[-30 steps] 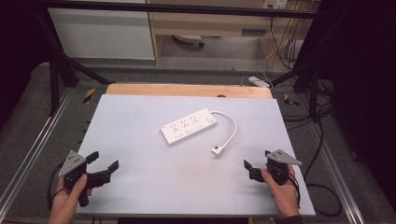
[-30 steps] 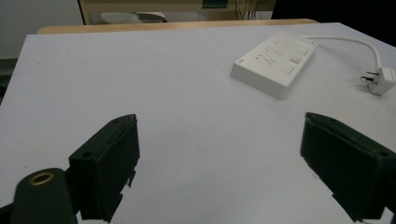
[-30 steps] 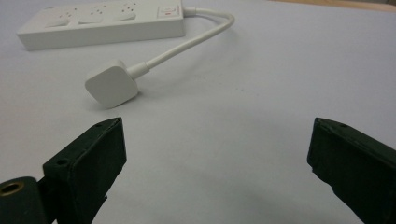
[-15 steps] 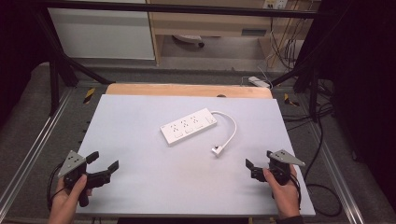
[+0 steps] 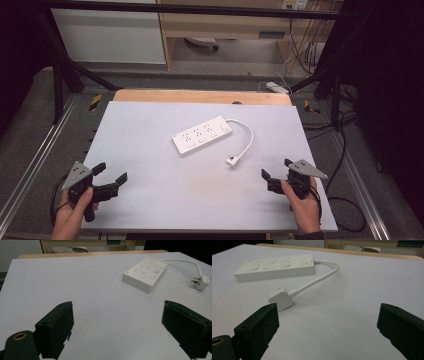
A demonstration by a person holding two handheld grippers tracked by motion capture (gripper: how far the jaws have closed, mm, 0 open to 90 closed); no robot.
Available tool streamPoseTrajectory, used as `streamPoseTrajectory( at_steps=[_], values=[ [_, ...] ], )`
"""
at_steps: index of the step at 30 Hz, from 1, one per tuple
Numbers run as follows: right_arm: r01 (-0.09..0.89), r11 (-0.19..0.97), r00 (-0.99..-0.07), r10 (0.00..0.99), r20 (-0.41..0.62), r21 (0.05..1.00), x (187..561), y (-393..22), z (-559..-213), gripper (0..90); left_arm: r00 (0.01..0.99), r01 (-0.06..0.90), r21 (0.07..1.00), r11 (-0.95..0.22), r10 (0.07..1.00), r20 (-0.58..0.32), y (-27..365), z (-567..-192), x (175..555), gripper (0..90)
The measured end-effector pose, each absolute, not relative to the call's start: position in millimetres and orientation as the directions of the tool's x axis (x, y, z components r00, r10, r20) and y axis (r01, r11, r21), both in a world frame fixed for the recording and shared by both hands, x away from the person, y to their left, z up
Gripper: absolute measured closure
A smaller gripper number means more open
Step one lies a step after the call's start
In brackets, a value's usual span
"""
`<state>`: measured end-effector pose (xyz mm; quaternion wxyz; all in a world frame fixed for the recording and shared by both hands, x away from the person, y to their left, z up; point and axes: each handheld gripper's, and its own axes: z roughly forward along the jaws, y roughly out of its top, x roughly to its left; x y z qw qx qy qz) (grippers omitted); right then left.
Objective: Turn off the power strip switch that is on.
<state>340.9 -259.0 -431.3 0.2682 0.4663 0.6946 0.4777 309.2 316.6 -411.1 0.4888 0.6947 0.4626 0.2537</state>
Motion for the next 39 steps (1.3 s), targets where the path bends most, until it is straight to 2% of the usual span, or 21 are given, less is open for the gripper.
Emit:
streamPoseTrajectory(
  at_steps=[14, 39],
  values=[
    [0.352, 0.053, -0.419, 0.902, 0.107, 0.934, 335.7, -258.8, -418.6, 4.3, 0.452, 0.395, 0.914, -0.096, 0.886, -0.102, 315.6, -411.4, 308.0, 8.6],
    [0.343, 0.114, -0.511, 0.856, 0.083, 0.932, 355.0, -225.8, -392.0, 5.1, 0.461, 0.398, 0.911, -0.109, 0.882, -0.096, 313.4, -412.9, 306.7, 6.7]
  ],
)
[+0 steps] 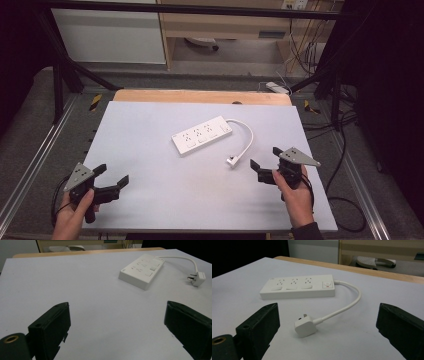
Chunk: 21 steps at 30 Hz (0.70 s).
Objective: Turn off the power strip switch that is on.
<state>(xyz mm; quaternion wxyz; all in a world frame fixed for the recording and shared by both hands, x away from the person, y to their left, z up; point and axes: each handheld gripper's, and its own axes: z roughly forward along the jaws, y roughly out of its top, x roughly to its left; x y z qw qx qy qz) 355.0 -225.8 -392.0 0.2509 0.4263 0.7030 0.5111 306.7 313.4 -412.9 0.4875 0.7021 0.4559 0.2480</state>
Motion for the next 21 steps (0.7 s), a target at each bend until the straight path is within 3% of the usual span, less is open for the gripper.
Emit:
streamPoseTrajectory(
  at_steps=[21],
  values=[
    [0.349, 0.143, -0.536, 0.841, 0.072, 0.926, 378.7, -203.4, -370.9, 2.5, 0.461, 0.400, 0.910, -0.109, 0.882, -0.098, 313.4, -413.1, 306.8, 6.5]
  ],
)
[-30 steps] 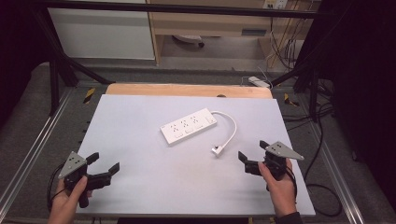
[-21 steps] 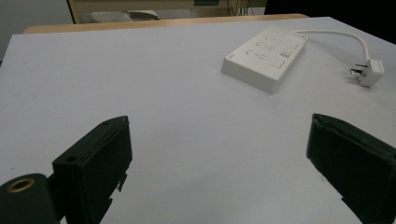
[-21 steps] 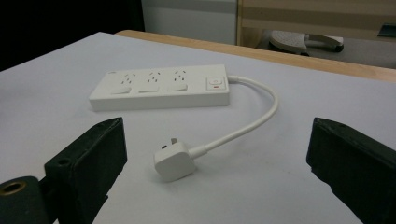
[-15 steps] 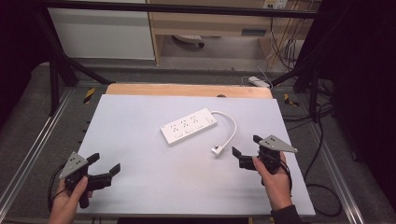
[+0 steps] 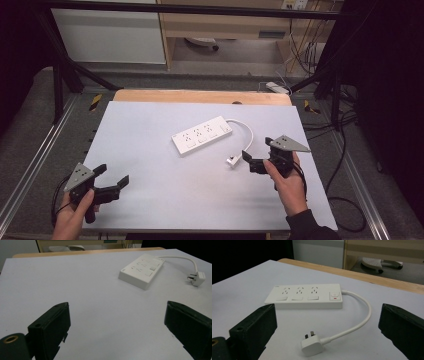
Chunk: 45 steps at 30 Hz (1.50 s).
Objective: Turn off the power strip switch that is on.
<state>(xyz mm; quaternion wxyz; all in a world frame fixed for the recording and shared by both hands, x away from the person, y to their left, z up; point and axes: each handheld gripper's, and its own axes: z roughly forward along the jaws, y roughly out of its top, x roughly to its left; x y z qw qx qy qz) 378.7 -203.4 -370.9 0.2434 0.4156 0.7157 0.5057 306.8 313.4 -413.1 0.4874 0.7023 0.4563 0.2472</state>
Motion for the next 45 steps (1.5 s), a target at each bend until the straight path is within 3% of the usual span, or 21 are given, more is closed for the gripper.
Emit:
streamPoseTrajectory(
  at_steps=[8, 17, 45],
  values=[
    [0.343, 0.102, -0.530, 0.842, 0.103, 0.934, 392.3, -190.9, -361.9, 3.5, 0.465, 0.400, 0.909, -0.115, 0.880, -0.094, 313.0, -413.2, 306.9, 6.5],
    [0.330, 0.146, -0.545, 0.836, 0.062, 0.933, 406.2, -176.3, -355.3, 4.2, 0.465, 0.402, 0.908, -0.119, 0.880, -0.091, 312.7, -413.5, 306.9, 6.5],
    [0.354, 0.168, -0.561, 0.825, 0.065, 0.920, 447.5, -144.6, -348.3, 8.8, 0.464, 0.402, 0.909, -0.115, 0.881, -0.094, 312.6, -413.8, 307.3, 6.5]
  ],
)
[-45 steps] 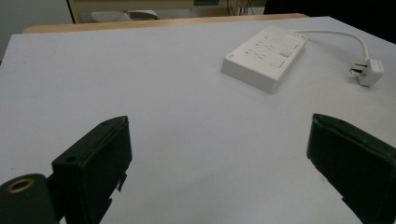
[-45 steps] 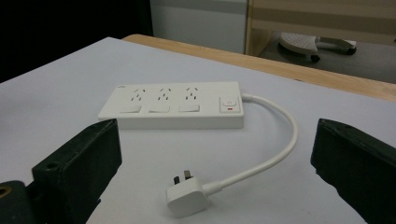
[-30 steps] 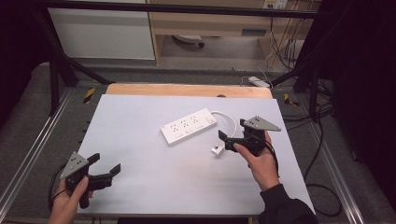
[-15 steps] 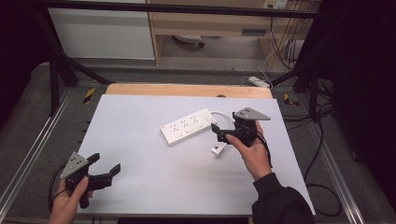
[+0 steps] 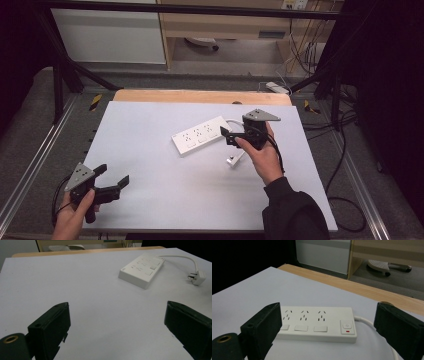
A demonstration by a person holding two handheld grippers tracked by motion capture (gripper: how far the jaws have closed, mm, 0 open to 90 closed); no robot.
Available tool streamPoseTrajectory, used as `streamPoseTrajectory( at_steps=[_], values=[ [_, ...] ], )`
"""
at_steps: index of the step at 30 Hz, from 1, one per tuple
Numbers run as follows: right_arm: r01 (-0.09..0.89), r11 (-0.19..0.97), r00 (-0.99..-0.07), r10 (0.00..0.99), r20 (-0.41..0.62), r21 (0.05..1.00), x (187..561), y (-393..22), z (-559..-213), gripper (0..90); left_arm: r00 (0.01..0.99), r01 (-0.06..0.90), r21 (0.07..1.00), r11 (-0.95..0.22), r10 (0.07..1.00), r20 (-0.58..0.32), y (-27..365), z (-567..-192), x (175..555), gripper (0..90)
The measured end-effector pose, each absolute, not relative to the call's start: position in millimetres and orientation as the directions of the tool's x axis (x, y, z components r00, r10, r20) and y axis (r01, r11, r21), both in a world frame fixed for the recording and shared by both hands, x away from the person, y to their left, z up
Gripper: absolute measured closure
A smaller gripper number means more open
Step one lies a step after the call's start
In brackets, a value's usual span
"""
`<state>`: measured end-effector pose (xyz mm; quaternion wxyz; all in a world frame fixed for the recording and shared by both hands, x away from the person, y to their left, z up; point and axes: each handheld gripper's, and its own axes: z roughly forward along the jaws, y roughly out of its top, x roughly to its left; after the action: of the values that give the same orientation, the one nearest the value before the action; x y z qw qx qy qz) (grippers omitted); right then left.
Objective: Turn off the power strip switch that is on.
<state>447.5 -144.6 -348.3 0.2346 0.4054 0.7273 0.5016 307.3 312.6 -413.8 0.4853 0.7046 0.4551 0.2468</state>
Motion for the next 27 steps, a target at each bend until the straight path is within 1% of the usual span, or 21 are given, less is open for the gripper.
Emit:
streamPoseTrajectory(
  at_steps=[10, 12, 13, 18, 19, 21, 22, 23, 25, 26, 27],
  values=[
    [0.356, 0.171, -0.564, 0.823, 0.065, 0.919, 460.8, -133.6, -350.0, 17.5, 0.466, 0.403, 0.908, -0.117, 0.880, -0.093, 312.7, -414.0, 307.6, 6.5],
    [0.348, 0.173, -0.569, 0.820, 0.060, 0.921, 463.4, -129.4, -349.4, 22.7, 0.466, 0.403, 0.907, -0.118, 0.880, -0.093, 312.6, -414.1, 307.7, 6.5],
    [0.348, 0.173, -0.569, 0.820, 0.060, 0.921, 463.4, -129.4, -349.4, 22.7, 0.466, 0.404, 0.907, -0.118, 0.880, -0.093, 312.6, -414.2, 307.8, 6.5],
    [0.335, 0.156, -0.573, 0.817, 0.070, 0.929, 467.6, -124.3, -348.8, 33.4, 0.466, 0.404, 0.907, -0.119, 0.880, -0.092, 312.9, -414.2, 307.9, 6.5],
    [0.337, 0.151, -0.570, 0.818, 0.074, 0.929, 469.8, -122.1, -349.8, 37.5, 0.465, 0.404, 0.907, -0.118, 0.880, -0.093, 312.8, -414.2, 307.9, 6.5],
    [0.337, 0.152, -0.567, 0.820, 0.072, 0.929, 470.6, -121.3, -350.2, 39.0, 0.465, 0.405, 0.907, -0.118, 0.880, -0.093, 312.8, -414.3, 308.0, 6.5],
    [0.333, 0.153, -0.567, 0.821, 0.068, 0.931, 472.4, -118.8, -351.6, 43.7, 0.466, 0.405, 0.907, -0.118, 0.880, -0.093, 312.8, -414.3, 308.0, 6.5],
    [0.333, 0.153, -0.567, 0.821, 0.068, 0.931, 472.4, -118.8, -351.6, 43.7, 0.466, 0.405, 0.907, -0.119, 0.880, -0.093, 312.8, -414.3, 307.9, 6.5],
    [0.331, 0.156, -0.558, 0.827, 0.061, 0.931, 473.3, -116.8, -352.8, 48.1, 0.467, 0.404, 0.907, -0.118, 0.880, -0.093, 312.9, -414.3, 307.9, 6.5],
    [0.333, 0.155, -0.558, 0.827, 0.062, 0.930, 474.8, -114.6, -354.6, 52.6, 0.466, 0.404, 0.907, -0.118, 0.880, -0.093, 312.9, -414.3, 308.0, 6.5],
    [0.333, 0.155, -0.558, 0.827, 0.062, 0.930, 474.8, -114.6, -354.6, 52.6, 0.467, 0.405, 0.907, -0.118, 0.880, -0.093, 312.9, -414.3, 307.9, 6.5]
  ],
)
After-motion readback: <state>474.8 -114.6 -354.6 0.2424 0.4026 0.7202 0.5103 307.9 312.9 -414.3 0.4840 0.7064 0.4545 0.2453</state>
